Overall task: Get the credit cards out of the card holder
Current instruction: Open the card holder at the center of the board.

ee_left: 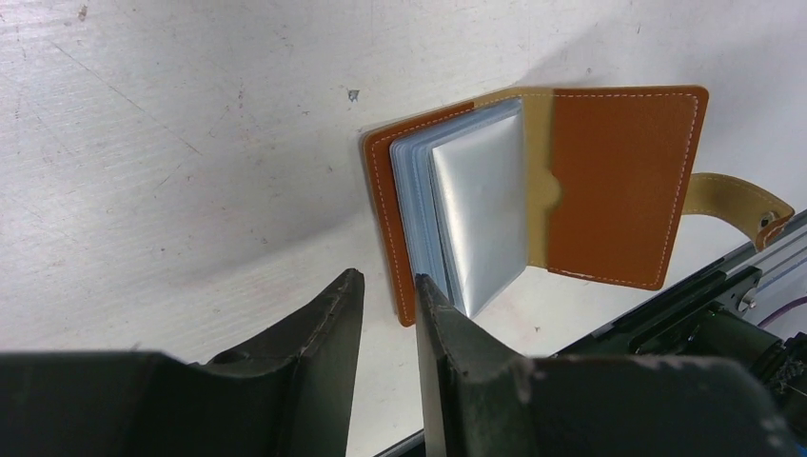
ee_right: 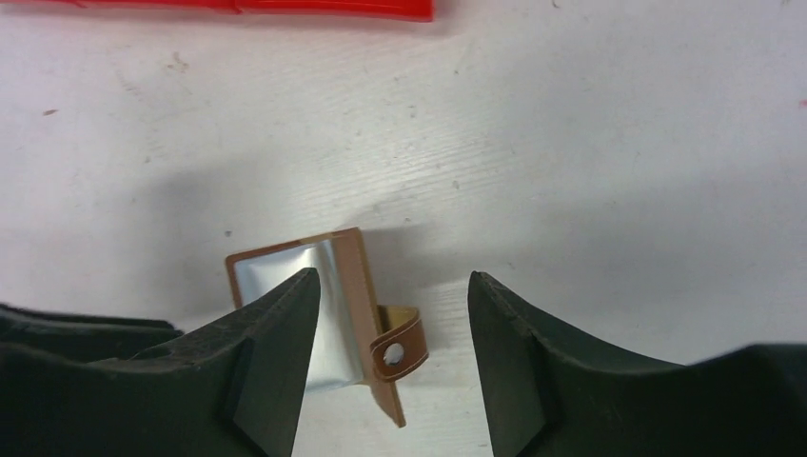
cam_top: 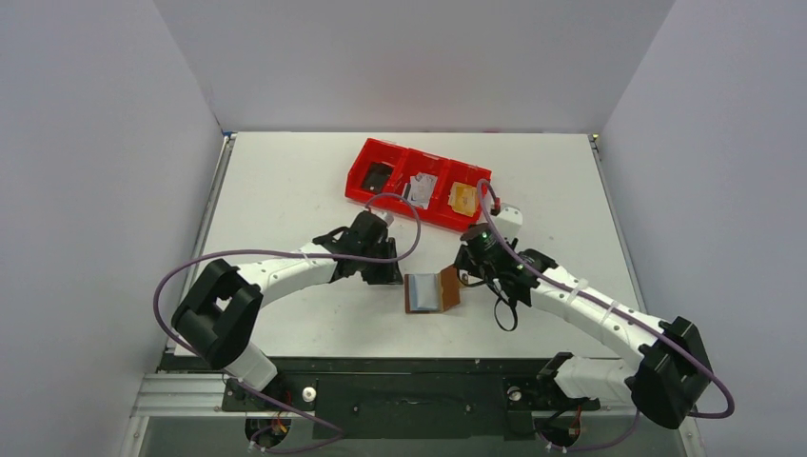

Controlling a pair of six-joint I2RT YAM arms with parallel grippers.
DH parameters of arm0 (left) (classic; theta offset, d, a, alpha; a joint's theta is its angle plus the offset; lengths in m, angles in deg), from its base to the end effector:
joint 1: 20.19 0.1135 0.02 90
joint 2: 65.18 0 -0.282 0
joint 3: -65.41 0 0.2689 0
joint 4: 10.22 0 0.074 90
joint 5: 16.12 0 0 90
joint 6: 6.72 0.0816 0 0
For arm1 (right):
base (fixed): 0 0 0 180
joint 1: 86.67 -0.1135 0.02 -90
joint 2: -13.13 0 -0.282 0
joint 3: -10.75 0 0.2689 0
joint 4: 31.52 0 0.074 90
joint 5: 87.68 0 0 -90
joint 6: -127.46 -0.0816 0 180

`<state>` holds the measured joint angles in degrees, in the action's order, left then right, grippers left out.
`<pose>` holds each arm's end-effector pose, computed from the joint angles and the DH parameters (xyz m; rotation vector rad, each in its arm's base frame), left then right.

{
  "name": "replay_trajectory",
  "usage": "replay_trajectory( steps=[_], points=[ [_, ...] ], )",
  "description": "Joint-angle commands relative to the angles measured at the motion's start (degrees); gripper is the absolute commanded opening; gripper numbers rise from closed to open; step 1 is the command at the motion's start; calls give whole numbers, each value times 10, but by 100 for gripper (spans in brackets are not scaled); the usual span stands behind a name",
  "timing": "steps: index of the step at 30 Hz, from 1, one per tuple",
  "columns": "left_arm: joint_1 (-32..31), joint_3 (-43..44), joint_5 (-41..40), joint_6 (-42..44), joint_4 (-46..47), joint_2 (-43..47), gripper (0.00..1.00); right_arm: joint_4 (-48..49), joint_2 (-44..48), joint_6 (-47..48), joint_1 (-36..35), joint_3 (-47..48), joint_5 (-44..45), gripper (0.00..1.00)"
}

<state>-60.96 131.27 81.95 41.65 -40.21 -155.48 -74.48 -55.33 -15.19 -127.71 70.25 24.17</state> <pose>0.2624 -0.2414 0.1583 0.0405 2.6770 -0.7076 0.2269 0.1573 0.2161 0.4025 2.3759 0.2879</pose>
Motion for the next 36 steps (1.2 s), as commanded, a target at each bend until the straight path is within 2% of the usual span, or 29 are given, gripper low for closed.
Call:
replay_trajectory(
  steps=[1,4,13,14,16,23,28,36],
  points=[
    [-3,0,11,-4,30,-6,24,-46,13,18,-55,70,65,55],
    [-2,-1,6,-4,25,-4,24,-49,1,20,-89,103,61,53],
    [0,-22,-23,-13,13,20,23,28,-96,47,-113,103,-61,27],
    [0,-24,-24,-13,13,21,23,30,-109,47,-112,103,-65,22],
    [2,-28,-26,-14,13,25,23,32,-125,46,-109,99,-71,19],
    [1,-29,-18,-7,14,28,23,33,-151,37,-69,48,-58,16],
    [-2,-17,-3,-1,15,13,23,67,-175,38,-51,8,-73,16],
    [-11,-5,24,-2,32,-16,23,146,-225,45,-38,-26,-138,29]
  ],
)
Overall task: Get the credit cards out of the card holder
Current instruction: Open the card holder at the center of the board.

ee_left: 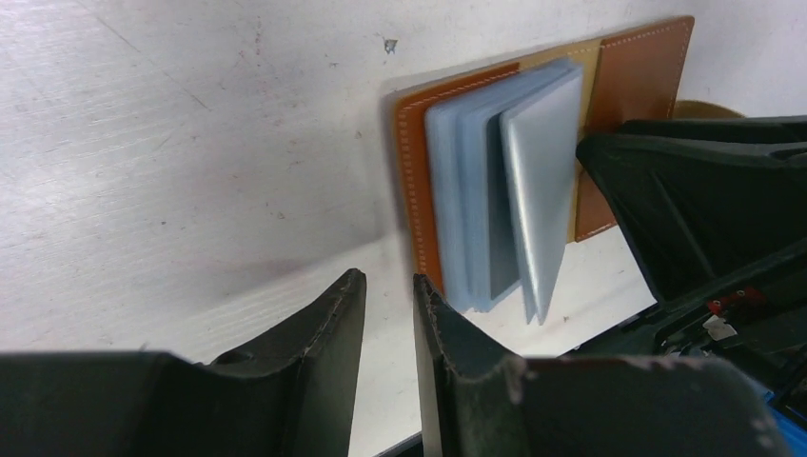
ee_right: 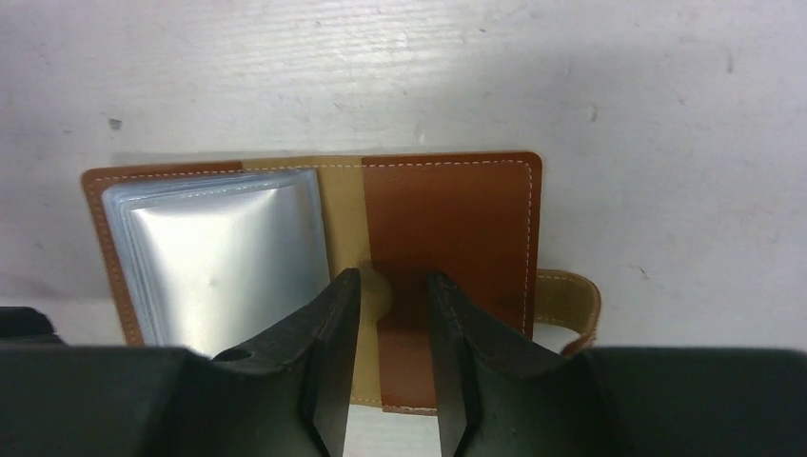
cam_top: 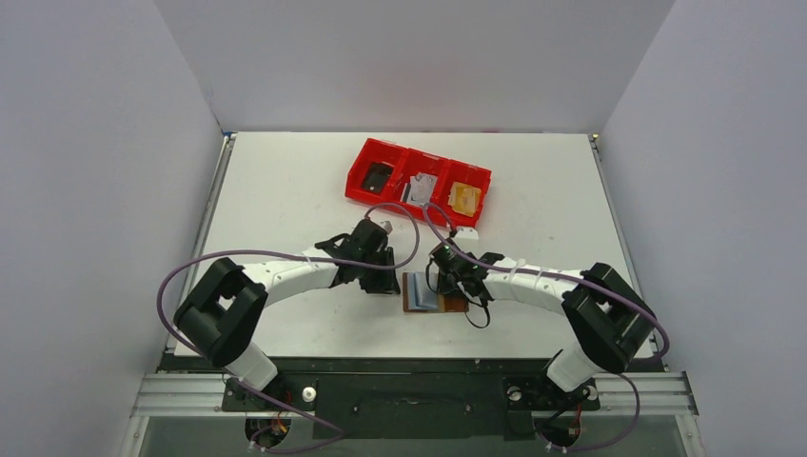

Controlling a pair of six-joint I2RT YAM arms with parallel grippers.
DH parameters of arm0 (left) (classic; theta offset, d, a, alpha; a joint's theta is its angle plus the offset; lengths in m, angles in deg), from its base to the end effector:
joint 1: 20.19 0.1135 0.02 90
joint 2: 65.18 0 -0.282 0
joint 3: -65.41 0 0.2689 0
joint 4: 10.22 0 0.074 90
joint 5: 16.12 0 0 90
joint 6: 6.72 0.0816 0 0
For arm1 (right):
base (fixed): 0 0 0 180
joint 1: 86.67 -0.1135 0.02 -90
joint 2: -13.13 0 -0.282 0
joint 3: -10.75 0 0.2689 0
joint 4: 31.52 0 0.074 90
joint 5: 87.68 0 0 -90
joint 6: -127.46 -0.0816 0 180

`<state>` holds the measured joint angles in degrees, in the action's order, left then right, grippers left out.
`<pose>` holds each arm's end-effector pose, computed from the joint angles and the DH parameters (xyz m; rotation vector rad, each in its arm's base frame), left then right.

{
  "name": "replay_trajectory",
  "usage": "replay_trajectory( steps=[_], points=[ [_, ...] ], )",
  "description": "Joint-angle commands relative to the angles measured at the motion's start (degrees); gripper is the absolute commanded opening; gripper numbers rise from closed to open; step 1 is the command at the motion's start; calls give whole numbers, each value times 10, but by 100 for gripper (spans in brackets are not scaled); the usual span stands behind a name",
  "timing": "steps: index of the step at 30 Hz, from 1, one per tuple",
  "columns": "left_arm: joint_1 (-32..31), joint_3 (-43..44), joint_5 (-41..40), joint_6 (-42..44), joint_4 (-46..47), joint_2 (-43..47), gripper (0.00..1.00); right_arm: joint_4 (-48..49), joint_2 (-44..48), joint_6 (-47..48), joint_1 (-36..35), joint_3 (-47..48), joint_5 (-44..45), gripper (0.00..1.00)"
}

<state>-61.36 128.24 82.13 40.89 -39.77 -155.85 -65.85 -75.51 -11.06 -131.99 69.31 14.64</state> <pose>0.2516 -0.2356 0.1395 0.0285 2.7312 -0.6791 0.2320 0.2099 0.1220 0.1401 2.6690 0.2462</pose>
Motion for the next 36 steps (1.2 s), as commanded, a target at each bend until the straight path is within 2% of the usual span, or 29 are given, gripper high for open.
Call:
replay_trajectory(
  steps=[1,5,12,22,30,34,36],
  points=[
    [-7,25,25,5,30,-13,23,65,-29,4,5,-17,-53,32],
    [-8,23,25,3,35,-15,23,102,-38,5,5,-22,-84,38],
    [-8,18,8,-2,29,-17,22,140,-75,-9,4,-7,-157,38],
    [-8,28,10,-2,32,-23,22,136,-80,-27,-16,-1,-160,37],
    [-8,45,15,1,31,-33,21,119,-32,-31,-18,-8,-144,38],
    [-8,47,12,1,26,-43,21,119,4,-27,-19,-18,-126,44],
    [-8,47,12,0,26,-48,20,117,22,-19,-27,-19,-107,51]
  ],
)
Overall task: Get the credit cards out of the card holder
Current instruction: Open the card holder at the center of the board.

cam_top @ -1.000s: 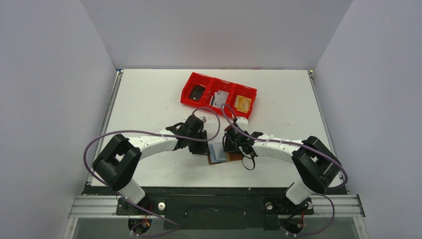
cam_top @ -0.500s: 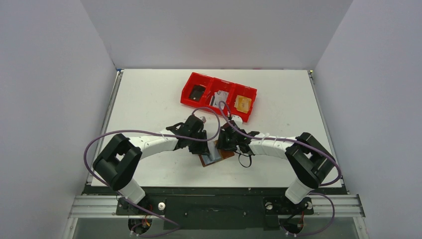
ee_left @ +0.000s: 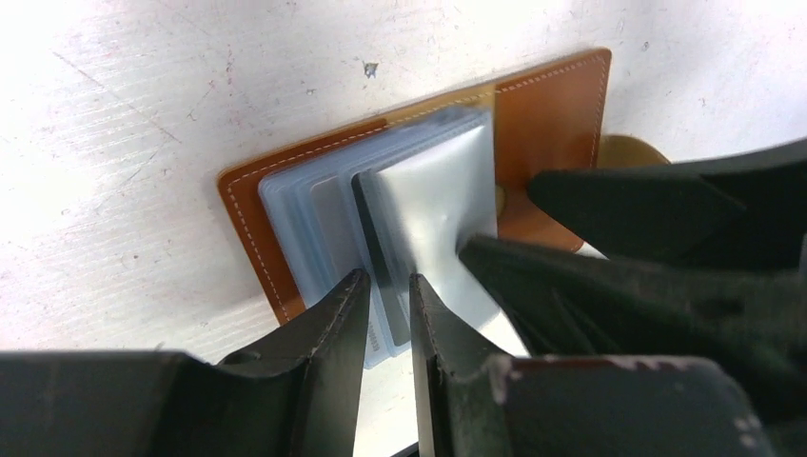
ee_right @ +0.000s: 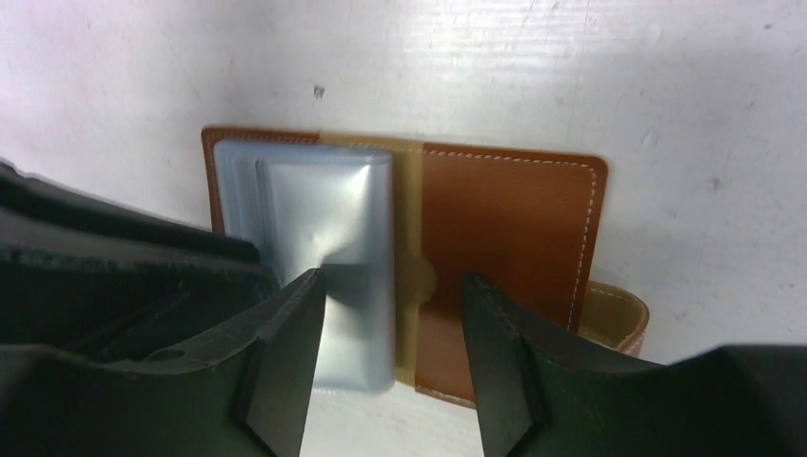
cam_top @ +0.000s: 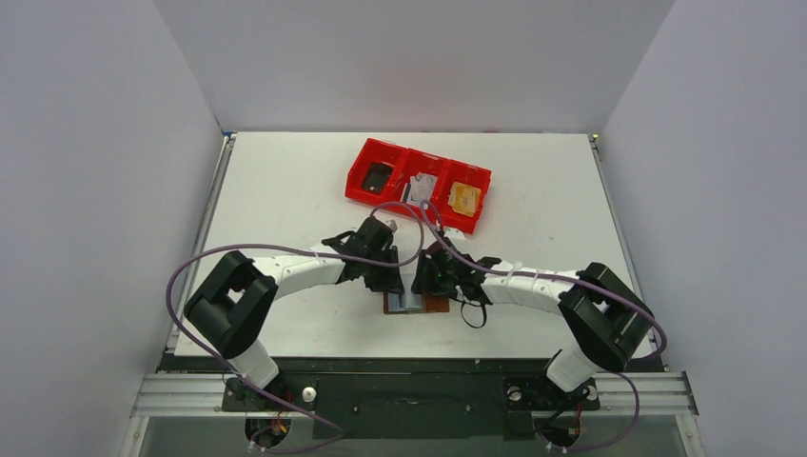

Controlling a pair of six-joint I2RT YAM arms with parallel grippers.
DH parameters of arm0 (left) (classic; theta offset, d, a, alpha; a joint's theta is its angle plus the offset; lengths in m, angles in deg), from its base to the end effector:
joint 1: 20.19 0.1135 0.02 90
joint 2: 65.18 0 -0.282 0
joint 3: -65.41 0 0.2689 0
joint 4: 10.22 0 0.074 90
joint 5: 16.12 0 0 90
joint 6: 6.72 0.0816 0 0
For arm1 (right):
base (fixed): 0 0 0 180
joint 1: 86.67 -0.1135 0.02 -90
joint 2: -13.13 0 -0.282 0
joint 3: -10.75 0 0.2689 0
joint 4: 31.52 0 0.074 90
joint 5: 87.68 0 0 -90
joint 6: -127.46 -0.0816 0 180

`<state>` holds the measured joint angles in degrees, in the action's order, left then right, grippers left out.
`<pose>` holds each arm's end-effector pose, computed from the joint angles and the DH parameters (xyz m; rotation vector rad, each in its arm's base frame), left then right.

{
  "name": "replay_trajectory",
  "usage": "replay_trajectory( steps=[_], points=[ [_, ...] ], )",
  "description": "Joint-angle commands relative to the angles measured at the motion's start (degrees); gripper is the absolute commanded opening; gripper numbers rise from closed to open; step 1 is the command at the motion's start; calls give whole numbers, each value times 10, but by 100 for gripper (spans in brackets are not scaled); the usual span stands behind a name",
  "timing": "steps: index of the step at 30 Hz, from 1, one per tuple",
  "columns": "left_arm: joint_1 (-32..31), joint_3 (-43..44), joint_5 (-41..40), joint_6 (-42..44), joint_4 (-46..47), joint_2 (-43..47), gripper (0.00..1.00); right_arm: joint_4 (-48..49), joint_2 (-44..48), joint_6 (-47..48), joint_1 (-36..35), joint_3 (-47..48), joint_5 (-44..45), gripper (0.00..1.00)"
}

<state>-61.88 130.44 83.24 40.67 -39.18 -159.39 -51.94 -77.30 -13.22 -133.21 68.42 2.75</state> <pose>0.2578 -0.2474 0.1324 0.0422 2.7536 -0.6944 0.2353 0.2475 0.1254 0.0985 2.6342 0.6517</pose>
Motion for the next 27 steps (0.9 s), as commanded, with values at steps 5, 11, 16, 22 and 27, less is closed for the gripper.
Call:
replay_trajectory(
  steps=[5,11,16,22,27],
  points=[
    [-3,21,2,-2,24,-16,20,-33,54,31,-56,2,62,63],
    [-3,18,1,-4,25,-12,20,-43,41,35,-79,10,96,70],
    [-2,15,2,-4,26,-12,20,-61,31,45,-105,34,133,73],
    [-3,13,3,-5,29,-11,19,-96,10,54,-139,71,174,76],
    [-3,12,2,-5,28,-10,19,-121,-18,55,-153,91,199,76]
  ],
)
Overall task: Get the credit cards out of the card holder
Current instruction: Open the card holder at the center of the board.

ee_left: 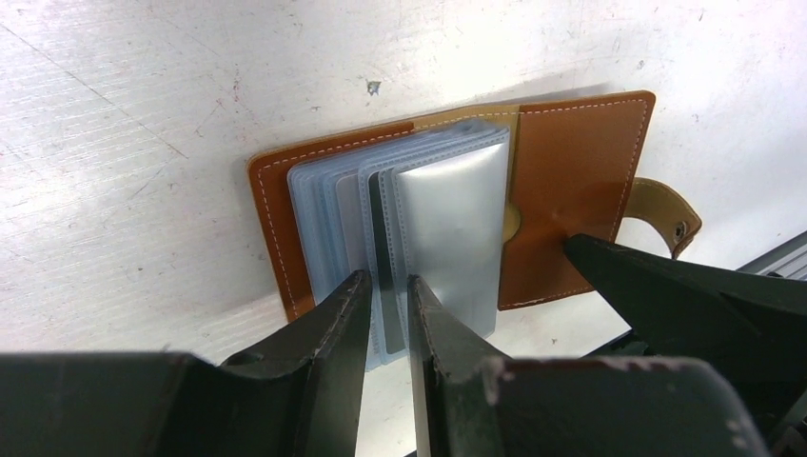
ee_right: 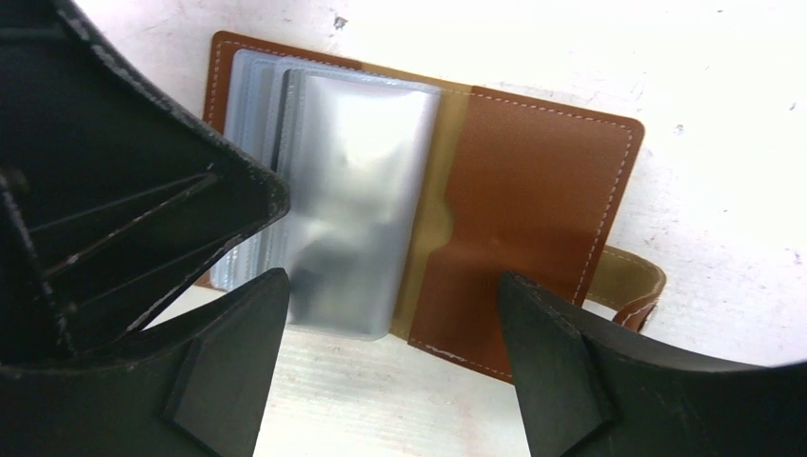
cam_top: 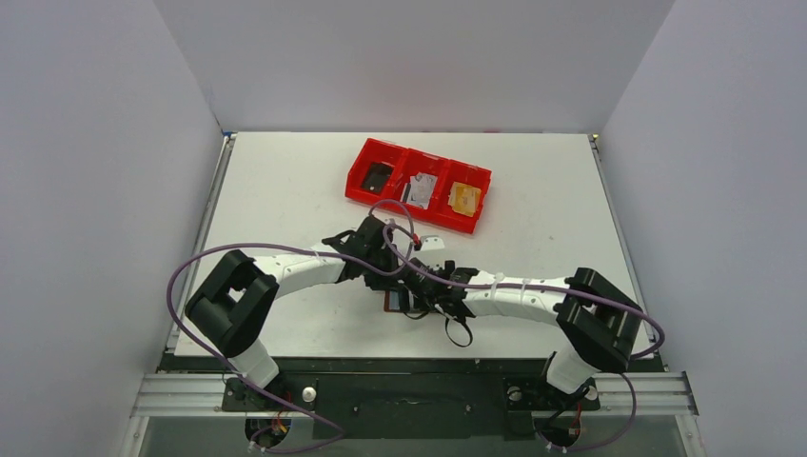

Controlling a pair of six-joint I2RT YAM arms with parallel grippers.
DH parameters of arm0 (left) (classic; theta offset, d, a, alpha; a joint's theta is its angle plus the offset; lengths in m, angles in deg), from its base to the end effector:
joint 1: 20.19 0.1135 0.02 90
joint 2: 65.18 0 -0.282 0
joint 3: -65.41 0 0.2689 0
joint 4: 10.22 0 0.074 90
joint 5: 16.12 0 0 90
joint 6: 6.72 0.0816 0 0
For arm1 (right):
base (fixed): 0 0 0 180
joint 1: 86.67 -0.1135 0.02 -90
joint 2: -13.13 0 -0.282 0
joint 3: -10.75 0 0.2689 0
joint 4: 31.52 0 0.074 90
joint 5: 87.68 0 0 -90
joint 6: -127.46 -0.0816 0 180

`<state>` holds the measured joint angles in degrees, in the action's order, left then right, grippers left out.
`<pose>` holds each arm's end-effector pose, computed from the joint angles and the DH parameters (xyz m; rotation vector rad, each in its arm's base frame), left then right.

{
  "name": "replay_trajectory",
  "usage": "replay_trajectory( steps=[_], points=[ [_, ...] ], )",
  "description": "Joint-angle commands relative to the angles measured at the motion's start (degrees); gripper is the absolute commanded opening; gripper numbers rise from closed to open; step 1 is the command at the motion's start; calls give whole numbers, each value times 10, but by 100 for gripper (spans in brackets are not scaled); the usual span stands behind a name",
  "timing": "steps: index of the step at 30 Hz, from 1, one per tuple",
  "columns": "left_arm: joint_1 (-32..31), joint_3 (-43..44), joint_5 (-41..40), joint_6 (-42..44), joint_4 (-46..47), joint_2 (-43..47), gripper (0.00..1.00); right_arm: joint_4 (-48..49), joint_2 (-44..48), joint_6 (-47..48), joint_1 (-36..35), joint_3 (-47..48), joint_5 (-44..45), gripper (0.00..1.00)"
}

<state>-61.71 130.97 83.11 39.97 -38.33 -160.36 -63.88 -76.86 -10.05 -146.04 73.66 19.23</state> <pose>0.2622 -0.2496 0.1308 0.0212 2.7479 -0.6998 0.1920 0.2776 0.1421 -0.1619 2.5695 0.3367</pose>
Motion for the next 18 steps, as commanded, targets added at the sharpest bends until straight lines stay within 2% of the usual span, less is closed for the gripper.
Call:
replay_trajectory(
  steps=[1,7,13,18],
  points=[
    [-5,6,4,2,20,0,19,-7,-25,23,-29,43,37,76],
    [-4,5,4,3,19,0,19,-7,-26,25,-49,57,55,76],
    [-3,3,0,-2,14,21,19,39,14,10,-48,18,66,76],
    [5,0,-15,-2,-6,62,21,85,42,-2,-21,-22,26,76]
  ],
)
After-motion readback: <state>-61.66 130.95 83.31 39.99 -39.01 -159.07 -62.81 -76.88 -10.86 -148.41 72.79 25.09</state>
